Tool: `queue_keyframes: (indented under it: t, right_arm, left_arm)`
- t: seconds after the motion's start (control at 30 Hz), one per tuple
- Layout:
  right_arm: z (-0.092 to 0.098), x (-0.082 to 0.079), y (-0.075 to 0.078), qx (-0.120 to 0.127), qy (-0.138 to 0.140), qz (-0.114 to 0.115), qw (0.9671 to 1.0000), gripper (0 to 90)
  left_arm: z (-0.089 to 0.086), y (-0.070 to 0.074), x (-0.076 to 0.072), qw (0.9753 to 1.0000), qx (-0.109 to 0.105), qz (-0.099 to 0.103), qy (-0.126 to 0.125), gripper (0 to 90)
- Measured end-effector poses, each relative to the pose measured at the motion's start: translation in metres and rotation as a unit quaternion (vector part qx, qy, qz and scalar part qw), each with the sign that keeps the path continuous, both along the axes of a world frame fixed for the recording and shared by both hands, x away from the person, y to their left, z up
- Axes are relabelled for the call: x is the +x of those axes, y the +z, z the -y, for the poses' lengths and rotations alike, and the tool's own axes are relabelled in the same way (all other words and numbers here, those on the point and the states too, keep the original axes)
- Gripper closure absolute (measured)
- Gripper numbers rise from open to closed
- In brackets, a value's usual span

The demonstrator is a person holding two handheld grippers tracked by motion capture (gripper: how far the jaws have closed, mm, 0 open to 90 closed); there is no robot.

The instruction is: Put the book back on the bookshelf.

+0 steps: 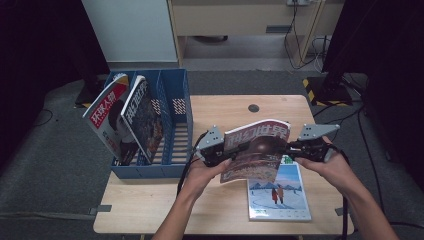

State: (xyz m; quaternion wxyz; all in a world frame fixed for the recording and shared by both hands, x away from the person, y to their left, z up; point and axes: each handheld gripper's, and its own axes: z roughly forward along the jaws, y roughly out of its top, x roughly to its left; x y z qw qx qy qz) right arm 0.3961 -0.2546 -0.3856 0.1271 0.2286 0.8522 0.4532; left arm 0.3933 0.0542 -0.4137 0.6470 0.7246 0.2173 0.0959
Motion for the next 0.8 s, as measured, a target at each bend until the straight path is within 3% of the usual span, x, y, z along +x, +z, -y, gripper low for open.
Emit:
queue_keyframes:
  t: [0.27,0.53,0.8]
  right_arm:
    - [0.001,0.001,-0.001,0.006,0.0,-0.005,1.0,78.1]
    - [0.003,0.002,-0.007,0.023,-0.016,-0.006,0.9996,67.1]
    - [0.005,0.004,-0.02,0.016,-0.032,-0.017,0.9992,49.5]
  left_arm:
    - [0.002,0.001,-0.003,0.9998,0.011,0.013,0.004,82.8]
    - [0.004,0.004,-0.01,0.9992,0.025,0.032,0.006,83.9]
    - [0.005,0.006,-0.011,0.999,0.024,0.036,0.005,84.0]
